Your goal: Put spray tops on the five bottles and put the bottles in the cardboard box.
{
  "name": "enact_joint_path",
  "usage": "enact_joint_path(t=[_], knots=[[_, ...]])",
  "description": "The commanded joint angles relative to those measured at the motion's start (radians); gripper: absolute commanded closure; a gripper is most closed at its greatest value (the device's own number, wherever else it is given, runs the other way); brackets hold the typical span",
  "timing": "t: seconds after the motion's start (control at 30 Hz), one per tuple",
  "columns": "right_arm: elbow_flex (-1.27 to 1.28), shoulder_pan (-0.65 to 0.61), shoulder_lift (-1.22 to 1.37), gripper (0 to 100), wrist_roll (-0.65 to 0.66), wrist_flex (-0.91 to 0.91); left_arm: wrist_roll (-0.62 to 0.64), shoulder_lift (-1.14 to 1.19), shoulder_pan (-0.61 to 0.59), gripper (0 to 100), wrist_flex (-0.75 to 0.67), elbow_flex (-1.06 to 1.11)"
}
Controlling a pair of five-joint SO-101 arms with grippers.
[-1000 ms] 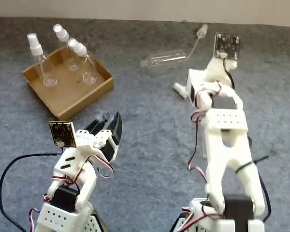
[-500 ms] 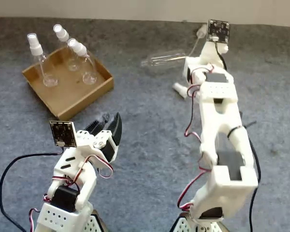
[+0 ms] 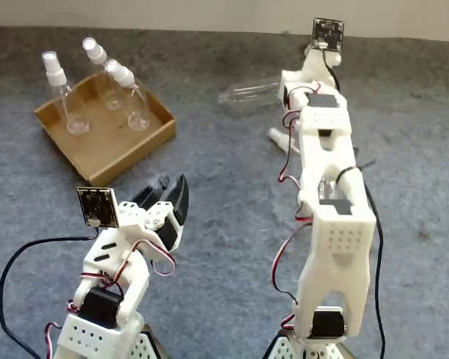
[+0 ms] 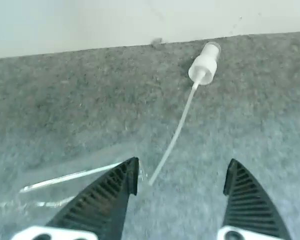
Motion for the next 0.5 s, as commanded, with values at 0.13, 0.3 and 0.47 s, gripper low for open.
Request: enact_joint_path(t=[0.13, 0.3, 0.47], knots=[[-0.407, -0.008, 0.213, 74.2, -0.006, 0.001, -0.008, -0.008, -0.012, 91, 0.006, 0.01], [-0.565, -0.008, 0.358, 74.3, -0.006, -0.001, -0.008, -0.008, -0.01, 91, 0.006, 0.01], [-0.671, -0.005, 0.478, 74.3, -0.006, -0.002, -0.066, -0.007, -0.01, 91, 0.006, 0.01]])
